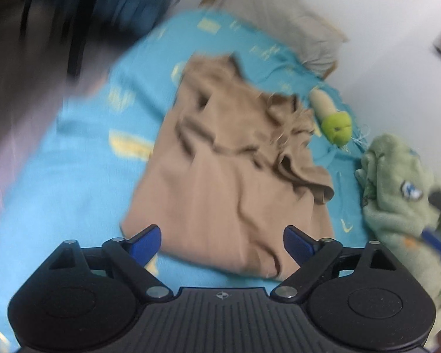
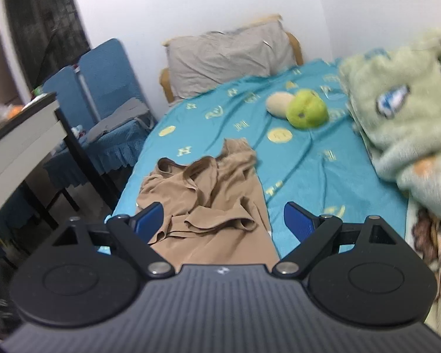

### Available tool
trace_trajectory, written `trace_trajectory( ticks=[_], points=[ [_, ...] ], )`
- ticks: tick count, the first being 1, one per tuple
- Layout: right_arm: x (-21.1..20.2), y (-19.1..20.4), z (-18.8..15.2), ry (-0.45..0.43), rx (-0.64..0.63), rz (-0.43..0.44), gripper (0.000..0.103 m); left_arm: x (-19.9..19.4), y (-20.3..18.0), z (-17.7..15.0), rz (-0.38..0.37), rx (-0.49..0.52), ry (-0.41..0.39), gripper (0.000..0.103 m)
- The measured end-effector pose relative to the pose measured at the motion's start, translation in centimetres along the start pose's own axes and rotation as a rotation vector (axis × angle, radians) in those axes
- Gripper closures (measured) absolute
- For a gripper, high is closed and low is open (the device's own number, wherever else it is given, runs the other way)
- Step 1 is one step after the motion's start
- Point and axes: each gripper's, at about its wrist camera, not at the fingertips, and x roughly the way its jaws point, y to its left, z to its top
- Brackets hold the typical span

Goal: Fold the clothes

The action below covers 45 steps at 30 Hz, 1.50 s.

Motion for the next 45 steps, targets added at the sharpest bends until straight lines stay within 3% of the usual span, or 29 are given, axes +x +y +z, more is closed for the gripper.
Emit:
trace_trajectory(
  ticks=[2,7,16,18,22,23,25,27,28,29,30,32,39,45],
  points=[
    [0.8,-1.3,0.0,0.052,0.083,-0.021,0.013,0.9,1.5,0.0,-0.038,-0.109,0.052,0.015],
    [2.8,-6.0,-0.8,0.179,0.387,-0.023,0.013,1.7,3.7,-0.1,-0.087,-0.264,0.073,0.015],
    [5.7,-8.1,-4.1,0.304,0.673,0.091,0.013,1.7,4.4,-0.2,-0.102,-0.348,0.034,0.031],
    [7.0,-8.4,-5.6,0.361,0.784,0.128,0.022,2.0,4.9,-0.2,-0.108,-0.384,0.006,0.042],
    [9.4,-8.2,-8.8,0.459,0.966,0.151,0.025,2.0,5.4,-0.1,-0.083,-0.414,-0.033,0.064],
    [9.7,-8.2,-9.3,0.466,0.991,0.143,0.025,2.0,5.6,-0.1,-0.078,-0.426,-0.04,0.075],
    [10.1,-8.3,-10.1,0.451,1.022,0.117,0.028,1.9,6.1,-0.3,-0.072,-0.448,-0.05,0.085],
    [10.3,-8.7,-10.3,0.411,1.051,0.1,0.035,1.8,6.2,-0.3,-0.081,-0.452,-0.072,0.095],
    [10.3,-8.9,-10.3,0.385,1.051,0.084,0.046,1.6,6.1,-0.3,-0.09,-0.449,-0.088,0.095],
    [10.2,-9.0,-10.0,0.356,1.023,0.05,0.066,1.3,5.9,-0.3,-0.1,-0.44,-0.108,0.096],
    [10.2,-9.2,-9.7,0.334,0.993,0.012,0.077,0.9,5.6,-0.3,-0.111,-0.429,-0.131,0.096],
    [10.1,-9.4,-9.7,0.318,0.991,-0.002,0.089,0.0,5.1,-0.3,-0.137,-0.402,-0.174,0.097],
    [6.1,-6.6,-6.8,0.157,0.776,0.057,0.092,-5.7,0.3,-1.4,-0.166,-0.149,-0.34,0.098],
    [-0.6,-5.9,-5.2,0.094,0.695,0.101,0.092,-11.8,-2.5,-4.5,-0.225,-0.111,-0.405,0.098]
  ],
)
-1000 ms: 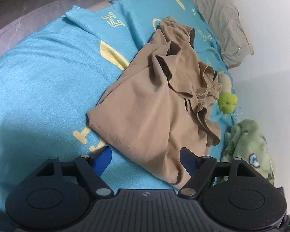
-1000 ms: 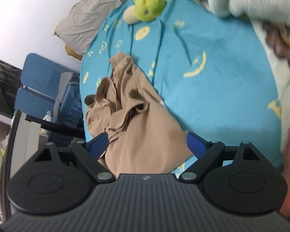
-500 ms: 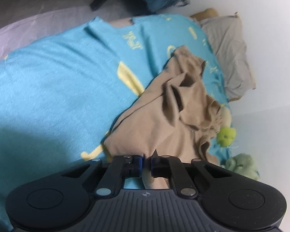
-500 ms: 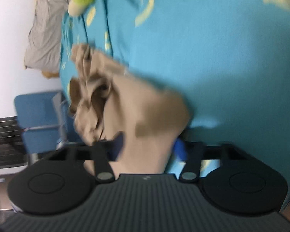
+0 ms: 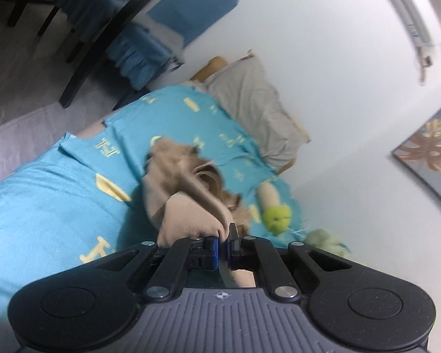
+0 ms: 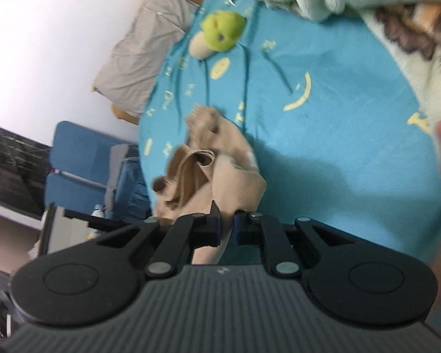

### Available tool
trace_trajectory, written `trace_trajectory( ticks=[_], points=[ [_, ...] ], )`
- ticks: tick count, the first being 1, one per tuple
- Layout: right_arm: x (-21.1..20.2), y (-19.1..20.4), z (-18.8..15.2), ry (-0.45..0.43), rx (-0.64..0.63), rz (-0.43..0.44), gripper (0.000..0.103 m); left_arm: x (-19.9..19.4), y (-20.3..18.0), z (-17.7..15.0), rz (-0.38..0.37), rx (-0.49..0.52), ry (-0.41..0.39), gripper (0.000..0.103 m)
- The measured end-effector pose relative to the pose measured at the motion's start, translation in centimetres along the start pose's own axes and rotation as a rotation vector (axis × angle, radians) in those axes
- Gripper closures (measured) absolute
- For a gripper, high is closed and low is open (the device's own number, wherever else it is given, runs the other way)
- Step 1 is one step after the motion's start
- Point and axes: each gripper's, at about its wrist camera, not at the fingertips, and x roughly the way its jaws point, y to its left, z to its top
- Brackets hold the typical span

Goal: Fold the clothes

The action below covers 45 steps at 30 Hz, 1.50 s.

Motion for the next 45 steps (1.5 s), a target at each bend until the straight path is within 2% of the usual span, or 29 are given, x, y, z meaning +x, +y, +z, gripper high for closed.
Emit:
trace_trajectory(
  ticks=[7,9,12,14,22,27,31,35,37,45],
  points=[
    [-10.3,1.6,-3.0,-0.142,-0.189,0.086,0.092,-9.3,-4.4,-2.8,-0.032,0.052,-0.062,0.098],
    [-11.8,1.8,-3.3,-0.162,-0.206,0.088,0.092,-10.2,-5.4,-3.1,-0.023,0.056,-0.064,0.098],
    [-11.7,2.3,-2.4,-0.143,-0.2,0.066,0.092,-9.3,-6.5,-2.3,0.011,0.088,-0.054,0.098],
    [-10.4,2.8,-1.5,-0.124,-0.201,0.039,0.092,-7.2,-6.4,-1.4,0.04,0.089,-0.032,0.098],
    [-1.1,6.2,2.8,-0.046,-0.249,-0.069,0.092,3.7,-6.6,3.0,0.177,0.239,-0.003,0.097],
    [6.2,6.8,4.3,0.034,-0.289,-0.155,0.091,11.4,-4.5,4.6,0.266,0.325,0.06,0.097],
    [10.8,5.3,4.5,0.095,-0.286,-0.199,0.091,15.9,-1.4,4.1,0.288,0.351,0.102,0.096],
    [12.8,3.7,4.8,0.154,-0.201,-0.21,0.09,17.0,0.6,4.0,0.277,0.323,0.128,0.094],
    [12.9,3.7,5.1,0.156,-0.196,-0.205,0.09,17.1,0.8,4.3,0.262,0.325,0.136,0.093],
    [14.6,3.4,4.9,0.168,-0.193,-0.242,0.09,17.9,0.2,3.4,0.256,0.441,0.112,0.093]
  ],
)
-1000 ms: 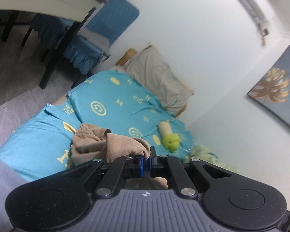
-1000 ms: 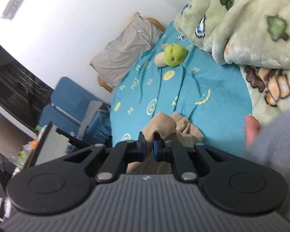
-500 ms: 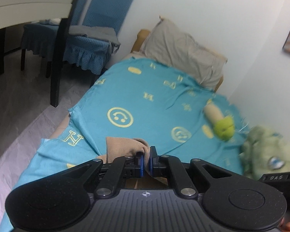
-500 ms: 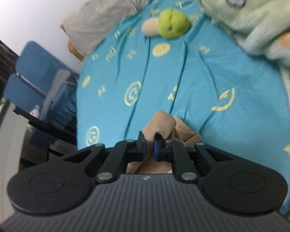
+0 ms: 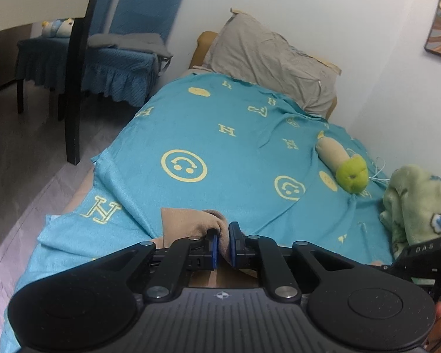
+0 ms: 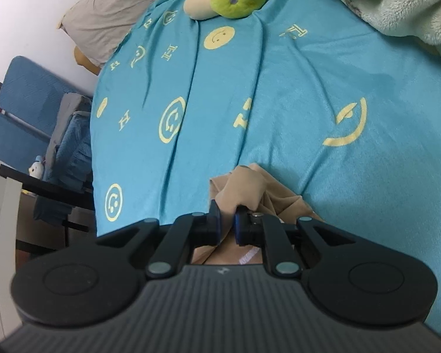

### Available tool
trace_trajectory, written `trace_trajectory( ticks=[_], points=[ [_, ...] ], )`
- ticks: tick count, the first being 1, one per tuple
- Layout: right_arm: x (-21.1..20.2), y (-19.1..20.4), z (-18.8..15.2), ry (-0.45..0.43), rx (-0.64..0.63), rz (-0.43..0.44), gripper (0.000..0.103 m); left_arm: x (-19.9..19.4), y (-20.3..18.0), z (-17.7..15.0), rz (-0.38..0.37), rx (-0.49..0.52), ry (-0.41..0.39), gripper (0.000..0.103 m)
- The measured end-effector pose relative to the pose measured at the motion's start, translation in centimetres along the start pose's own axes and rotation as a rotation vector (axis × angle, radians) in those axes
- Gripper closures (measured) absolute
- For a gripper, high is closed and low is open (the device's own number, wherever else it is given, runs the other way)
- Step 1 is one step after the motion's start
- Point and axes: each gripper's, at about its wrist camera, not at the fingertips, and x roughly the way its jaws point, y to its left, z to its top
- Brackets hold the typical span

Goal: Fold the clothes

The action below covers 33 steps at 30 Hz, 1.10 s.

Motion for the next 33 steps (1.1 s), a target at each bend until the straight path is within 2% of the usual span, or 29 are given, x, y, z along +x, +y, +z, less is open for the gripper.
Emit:
trace_trajectory(
  ticks=[2,3,4,5,6,7,8,9,12,15,16,18,20,22,26,30,33],
  points=[
    [0.0,-0.1,0.2,0.003,0.005,0.008,0.088,-0.2,0.0,0.1,-0.008,0.005,0.001,0.093],
    [-0.1,-0.1,0.3,0.002,0.002,0.017,0.088,-0.3,0.0,0.1,-0.013,0.001,0.007,0.088],
    [-0.3,0.0,0.3,-0.004,-0.002,0.033,0.081,-0.5,0.1,0.2,-0.022,-0.005,0.015,0.082],
    [-0.6,0.1,0.2,-0.014,-0.004,0.057,0.06,-0.8,0.1,0.3,-0.038,-0.012,0.018,0.065],
    [-0.9,0.2,0.2,-0.026,-0.008,0.089,0.046,-1.2,0.1,0.4,-0.057,-0.018,0.02,0.048],
    [-1.4,0.4,0.1,-0.049,-0.014,0.124,0.019,-1.7,0.0,0.4,-0.064,-0.018,0.007,0.04],
    [-2.1,0.7,-0.1,-0.081,-0.027,0.153,0.01,-2.3,-0.2,0.3,-0.059,0.002,-0.019,0.026],
    [-2.6,1.2,-0.3,-0.104,-0.057,0.168,0.012,-2.9,-0.5,0.3,-0.051,0.027,-0.049,0.018],
    [-3.6,2.9,-0.8,-0.155,-0.196,0.193,0.012,-3.3,-1.8,-0.1,-0.028,0.16,-0.088,0.017],
    [-2.9,4.4,-1.7,-0.177,-0.356,0.136,0.014,-1.8,-2.2,-0.8,-0.011,0.212,-0.035,0.017],
    [-2.1,4.7,-1.9,-0.155,-0.397,0.126,0.032,-1.1,-2.2,-1.1,-0.005,0.219,-0.011,0.017],
    [-0.2,4.8,-2.2,-0.1,-0.428,0.099,0.039,0.4,-2.0,-1.7,0.008,0.237,0.033,0.017],
    [1.6,4.8,-2.5,-0.064,-0.467,0.06,0.059,1.6,-1.9,-2.0,0.023,0.25,0.068,0.017],
    [3.0,4.6,-2.8,-0.041,-0.512,0.007,0.065,2.5,-2.0,-2.3,0.031,0.266,0.09,0.017],
    [2.7,4.2,-3.2,-0.044,-0.511,0.005,0.065,2.1,-2.5,-2.6,0.066,0.287,0.085,0.018],
    [-0.3,3.6,-3.8,-0.065,-0.478,0.045,0.062,-0.7,-2.8,-2.9,0.086,0.281,0.056,0.018],
    [-2.7,3.1,-5.1,-0.078,-0.5,0.037,0.062,-3.3,-3.1,-3.9,0.075,0.274,0.05,0.018]
  ],
)
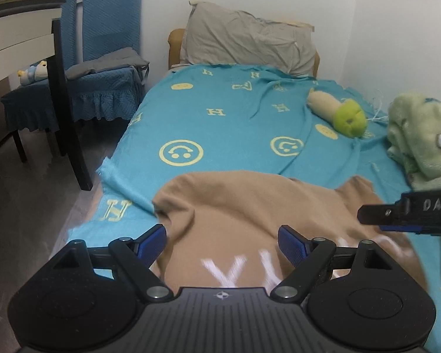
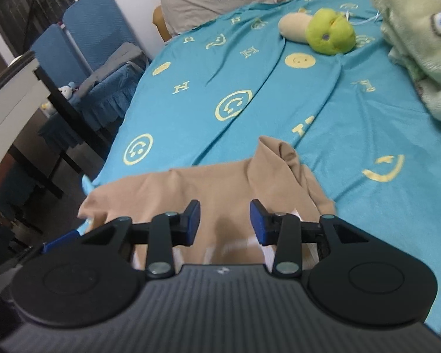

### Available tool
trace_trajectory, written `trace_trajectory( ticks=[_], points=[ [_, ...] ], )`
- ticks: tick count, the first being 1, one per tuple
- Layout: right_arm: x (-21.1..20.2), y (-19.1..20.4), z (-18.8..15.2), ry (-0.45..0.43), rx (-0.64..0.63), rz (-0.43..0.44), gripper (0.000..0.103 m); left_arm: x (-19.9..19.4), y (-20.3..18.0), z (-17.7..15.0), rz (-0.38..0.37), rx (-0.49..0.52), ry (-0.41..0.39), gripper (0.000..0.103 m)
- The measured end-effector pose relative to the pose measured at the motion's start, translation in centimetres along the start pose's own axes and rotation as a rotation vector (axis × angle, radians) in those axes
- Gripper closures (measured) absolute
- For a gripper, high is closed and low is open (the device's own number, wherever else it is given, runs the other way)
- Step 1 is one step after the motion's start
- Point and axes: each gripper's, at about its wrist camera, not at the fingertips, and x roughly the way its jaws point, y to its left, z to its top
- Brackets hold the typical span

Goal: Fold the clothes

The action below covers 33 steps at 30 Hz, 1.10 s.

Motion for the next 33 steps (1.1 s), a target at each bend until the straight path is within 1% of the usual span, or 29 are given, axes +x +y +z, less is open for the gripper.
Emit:
trace_trajectory(
  ticks=[2,4,7,9,14,16,19,21,26,28,30,33],
  points=[
    [-0.7,0.2,-0.9,0.015,-0.032,-0.027,0.062,-1.2,-0.5,-0.8,0.0,0.008,0.007,0.018],
    [-1.1,0.4,-1.8,0.034,-0.063,-0.055,0.064,-1.4,-1.0,-1.6,0.001,0.013,0.046,0.018],
    [-0.7,0.2,-2.7,0.069,-0.079,-0.085,0.064,-0.6,-0.4,-2.6,-0.024,-0.036,0.104,0.018],
    [-0.1,-0.4,-3.2,0.092,-0.049,-0.078,0.064,0.0,0.3,-2.8,-0.036,-0.074,0.126,0.017],
    [0.5,-1.0,-3.5,0.107,-0.012,-0.07,0.064,-1.0,0.8,-3.1,-0.053,-0.128,0.113,0.017],
    [0.3,-1.0,-3.6,0.105,-0.009,-0.068,0.064,-2.0,1.2,-3.3,-0.082,-0.182,0.108,0.017],
    [0.1,-1.1,-3.7,0.105,0.0,-0.064,0.064,-3.1,1.4,-3.7,-0.155,-0.272,0.116,0.017],
    [0.2,-1.3,-3.6,0.109,0.017,-0.059,0.064,-3.7,1.7,-3.9,-0.184,-0.329,0.125,0.018],
    [0.2,-2.1,-3.3,0.11,0.085,-0.035,0.064,-4.1,2.9,-4.9,-0.341,-0.509,0.238,0.016],
    [0.2,-2.3,-3.3,0.109,0.099,-0.029,0.064,-3.4,3.8,-5.6,-0.383,-0.597,0.293,0.016],
    [0.3,-2.3,-3.2,0.111,0.101,-0.029,0.064,-2.6,4.5,-6.2,-0.367,-0.648,0.318,0.016],
    [0.3,-2.2,-3.2,0.111,0.106,-0.033,0.064,-0.3,5.3,-7.2,-0.354,-0.746,0.378,0.017]
  ],
)
